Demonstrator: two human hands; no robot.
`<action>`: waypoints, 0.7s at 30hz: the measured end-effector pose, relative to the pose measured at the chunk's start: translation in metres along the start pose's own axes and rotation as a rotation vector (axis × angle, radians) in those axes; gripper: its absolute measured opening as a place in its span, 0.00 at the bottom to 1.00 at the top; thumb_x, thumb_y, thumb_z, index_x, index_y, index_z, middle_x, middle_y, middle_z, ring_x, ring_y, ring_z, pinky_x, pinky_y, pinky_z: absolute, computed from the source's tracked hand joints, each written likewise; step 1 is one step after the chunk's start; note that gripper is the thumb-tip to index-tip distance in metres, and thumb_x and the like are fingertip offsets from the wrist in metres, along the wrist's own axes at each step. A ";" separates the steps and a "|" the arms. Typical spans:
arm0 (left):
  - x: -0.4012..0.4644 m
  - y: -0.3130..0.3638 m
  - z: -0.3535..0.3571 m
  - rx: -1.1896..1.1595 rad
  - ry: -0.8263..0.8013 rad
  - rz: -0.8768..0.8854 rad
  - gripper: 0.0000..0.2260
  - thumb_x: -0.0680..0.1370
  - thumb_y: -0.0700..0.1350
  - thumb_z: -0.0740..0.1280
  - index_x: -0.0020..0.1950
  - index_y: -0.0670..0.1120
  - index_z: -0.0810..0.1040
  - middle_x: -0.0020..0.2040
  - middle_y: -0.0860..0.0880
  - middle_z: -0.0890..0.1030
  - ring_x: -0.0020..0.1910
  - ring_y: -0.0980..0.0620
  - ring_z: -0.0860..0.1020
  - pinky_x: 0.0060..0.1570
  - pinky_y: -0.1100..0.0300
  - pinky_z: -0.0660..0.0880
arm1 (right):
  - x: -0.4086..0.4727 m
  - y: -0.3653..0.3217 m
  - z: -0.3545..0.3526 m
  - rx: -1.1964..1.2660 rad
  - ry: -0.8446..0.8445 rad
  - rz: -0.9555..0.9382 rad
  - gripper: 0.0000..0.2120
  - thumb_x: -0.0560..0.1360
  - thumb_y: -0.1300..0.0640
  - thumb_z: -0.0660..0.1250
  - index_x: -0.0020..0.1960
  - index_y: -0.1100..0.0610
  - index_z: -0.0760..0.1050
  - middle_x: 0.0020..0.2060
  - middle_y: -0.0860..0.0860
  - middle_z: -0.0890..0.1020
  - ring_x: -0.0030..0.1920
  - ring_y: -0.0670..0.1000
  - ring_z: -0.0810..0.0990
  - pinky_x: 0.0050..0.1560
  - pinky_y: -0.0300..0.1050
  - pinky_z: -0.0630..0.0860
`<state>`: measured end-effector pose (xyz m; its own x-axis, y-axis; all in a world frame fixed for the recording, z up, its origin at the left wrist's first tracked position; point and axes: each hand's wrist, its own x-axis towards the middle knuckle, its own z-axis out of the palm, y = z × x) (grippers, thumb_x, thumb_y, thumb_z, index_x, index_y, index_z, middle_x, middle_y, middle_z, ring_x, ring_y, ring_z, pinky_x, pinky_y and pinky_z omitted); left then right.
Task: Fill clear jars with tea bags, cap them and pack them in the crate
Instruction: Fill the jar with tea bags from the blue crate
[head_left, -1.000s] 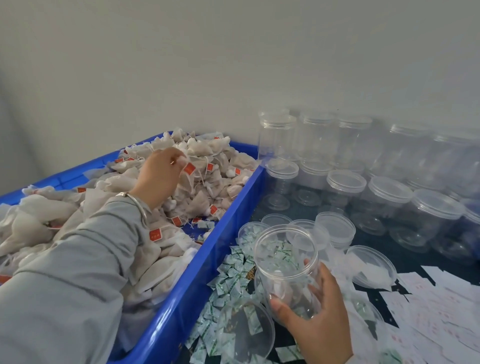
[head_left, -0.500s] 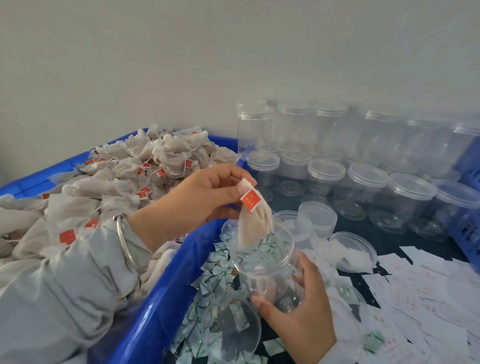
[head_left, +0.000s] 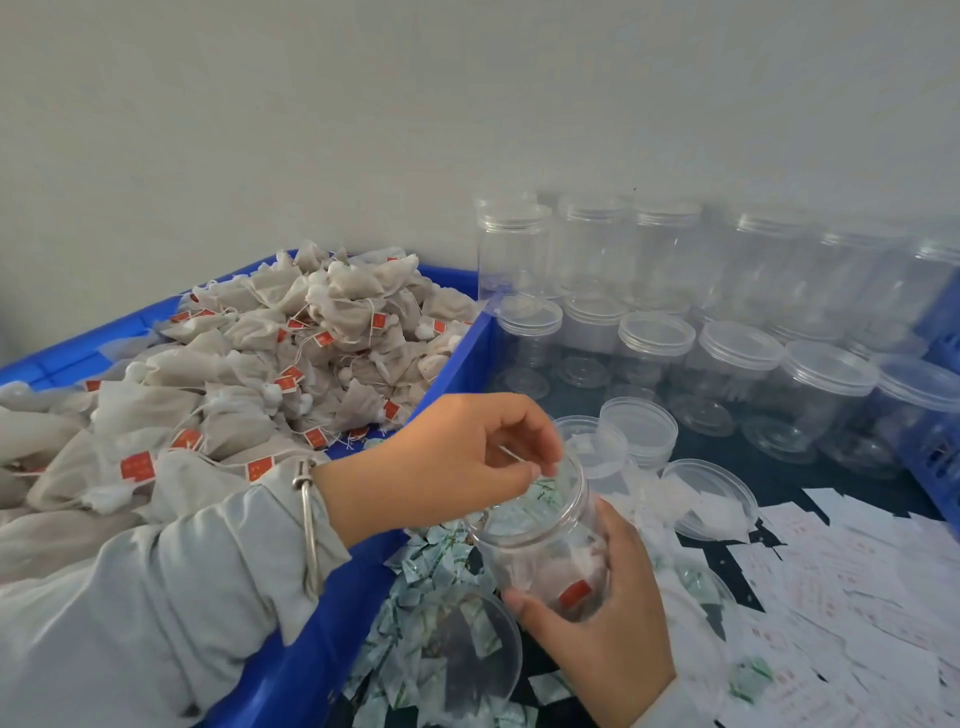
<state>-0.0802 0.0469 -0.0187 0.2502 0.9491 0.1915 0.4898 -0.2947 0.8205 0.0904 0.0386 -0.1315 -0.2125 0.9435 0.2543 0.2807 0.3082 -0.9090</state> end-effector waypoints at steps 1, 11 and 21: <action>0.001 0.000 -0.003 0.019 0.027 0.000 0.10 0.75 0.34 0.66 0.46 0.50 0.79 0.45 0.54 0.84 0.46 0.57 0.82 0.51 0.62 0.78 | 0.000 -0.001 0.000 -0.001 -0.006 -0.001 0.50 0.50 0.37 0.73 0.69 0.46 0.64 0.62 0.40 0.72 0.63 0.40 0.70 0.64 0.48 0.71; 0.018 -0.053 -0.097 0.162 0.716 -0.239 0.16 0.75 0.34 0.63 0.39 0.55 0.77 0.39 0.56 0.82 0.40 0.57 0.79 0.44 0.60 0.75 | -0.004 -0.006 -0.001 0.041 -0.015 0.010 0.52 0.48 0.34 0.75 0.69 0.44 0.64 0.61 0.37 0.72 0.61 0.36 0.71 0.64 0.48 0.72; 0.019 -0.113 -0.104 0.777 0.185 -0.548 0.12 0.77 0.41 0.64 0.59 0.47 0.78 0.61 0.46 0.78 0.55 0.47 0.77 0.52 0.56 0.73 | -0.005 -0.007 0.000 0.050 -0.012 -0.021 0.51 0.48 0.36 0.75 0.69 0.47 0.65 0.60 0.40 0.74 0.61 0.39 0.73 0.62 0.51 0.74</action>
<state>-0.2182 0.1101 -0.0518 -0.2802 0.9596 0.0241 0.9314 0.2657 0.2488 0.0899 0.0320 -0.1263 -0.2290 0.9352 0.2700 0.2291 0.3213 -0.9188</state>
